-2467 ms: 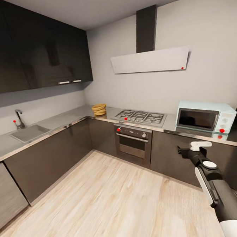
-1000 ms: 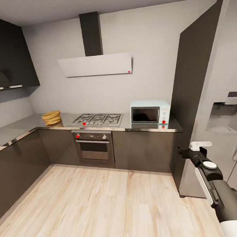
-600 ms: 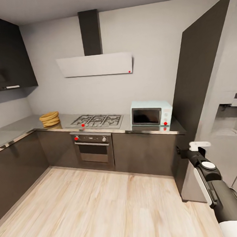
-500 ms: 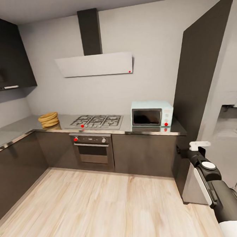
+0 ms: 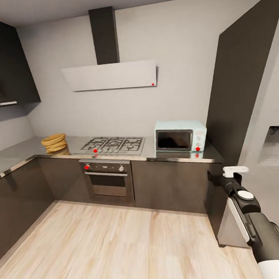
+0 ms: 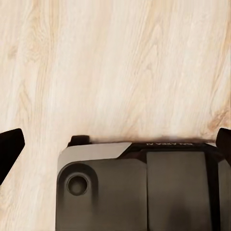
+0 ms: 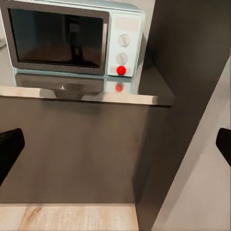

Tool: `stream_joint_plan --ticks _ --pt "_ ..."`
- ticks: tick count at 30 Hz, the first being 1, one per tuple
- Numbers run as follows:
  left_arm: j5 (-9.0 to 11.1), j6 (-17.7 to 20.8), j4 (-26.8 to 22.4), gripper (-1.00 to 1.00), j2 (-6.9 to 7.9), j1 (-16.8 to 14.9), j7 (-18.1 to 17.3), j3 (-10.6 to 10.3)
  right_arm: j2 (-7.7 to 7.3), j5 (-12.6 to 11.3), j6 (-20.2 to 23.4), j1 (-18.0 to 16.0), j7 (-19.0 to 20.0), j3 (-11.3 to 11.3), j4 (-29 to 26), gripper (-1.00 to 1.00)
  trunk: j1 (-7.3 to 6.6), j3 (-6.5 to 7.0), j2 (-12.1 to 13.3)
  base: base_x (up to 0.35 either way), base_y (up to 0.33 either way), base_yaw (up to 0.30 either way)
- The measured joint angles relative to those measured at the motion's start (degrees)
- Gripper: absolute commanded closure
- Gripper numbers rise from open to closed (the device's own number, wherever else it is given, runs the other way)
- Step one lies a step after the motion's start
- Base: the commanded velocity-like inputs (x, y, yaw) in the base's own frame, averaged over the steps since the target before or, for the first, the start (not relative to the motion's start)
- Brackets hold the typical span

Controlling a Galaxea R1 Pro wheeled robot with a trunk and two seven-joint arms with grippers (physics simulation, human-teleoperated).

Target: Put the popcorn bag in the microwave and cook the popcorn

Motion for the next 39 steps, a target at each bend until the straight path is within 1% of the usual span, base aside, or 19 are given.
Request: stream_joint_plan --ticks 8,13,22,24,26,29,32,34,36,39 --pt "0.0 0.0 0.0 -1.00 0.04 0.0 0.0 0.0 -0.06 -0.1 0.0 0.0 0.0 -0.1 0.1 -1.00 0.00 0.00 0.0 0.339 0.000 0.000" --pt "0.0 0.0 0.0 -1.00 -0.02 0.0 0.0 -0.1 -0.22 -0.2 -1.3 0.0 0.0 -0.2 0.8 -1.00 0.00 0.00 0.0 0.340 -0.011 0.000" --pt "-0.1 0.0 0.0 -1.00 -0.04 0.0 0.0 -0.1 -0.51 -0.2 -1.6 -0.1 0.0 -0.4 3.1 -1.00 0.00 0.00 0.0 0.340 -0.116 0.000" --pt "-0.1 0.0 0.0 -1.00 -0.04 0.0 0.0 -0.1 -0.51 -0.2 -2.6 -0.1 0.1 -0.4 3.2 -1.00 0.00 0.00 0.0 0.337 -0.169 0.000" --pt "-0.1 0.0 0.0 -1.00 -0.03 0.0 0.0 -0.2 -0.53 -0.3 -4.8 0.0 0.1 -0.3 3.5 -1.00 0.00 0.00 0.0 0.335 -0.177 0.000" --pt "-0.1 0.0 0.0 -1.00 -0.03 0.0 0.0 -0.3 -0.52 -0.3 -5.5 -0.1 0.1 -0.5 5.2 -1.00 0.01 0.00 0.0 0.235 -0.107 0.000" --pt "-0.1 -0.1 0.0 -1.00 -0.01 0.0 0.0 -0.3 -0.52 -0.3 -5.8 -0.7 0.1 -0.6 8.0 -1.00 0.03 0.00 0.0 0.051 -0.022 0.000" --pt "-0.1 -0.1 0.0 -1.00 -0.02 0.0 0.0 -0.3 -0.49 -0.3 -6.3 -0.8 0.1 -0.6 8.8 -1.00 0.03 0.00 0.0 0.013 -0.006 0.000" --pt "-0.1 -0.1 0.0 -1.00 -0.03 0.0 0.0 -0.3 -0.46 -0.5 -8.9 -0.7 0.1 -0.5 9.2 -1.00 0.03 0.00 0.0 0.004 -0.002 0.000" --pt "-0.1 -0.1 0.0 -1.00 -0.03 0.0 0.0 -0.3 -0.46 -0.7 -11.1 -0.6 0.2 -0.5 10.4 -1.00 0.03 0.00 0.0 0.001 0.000 0.000"
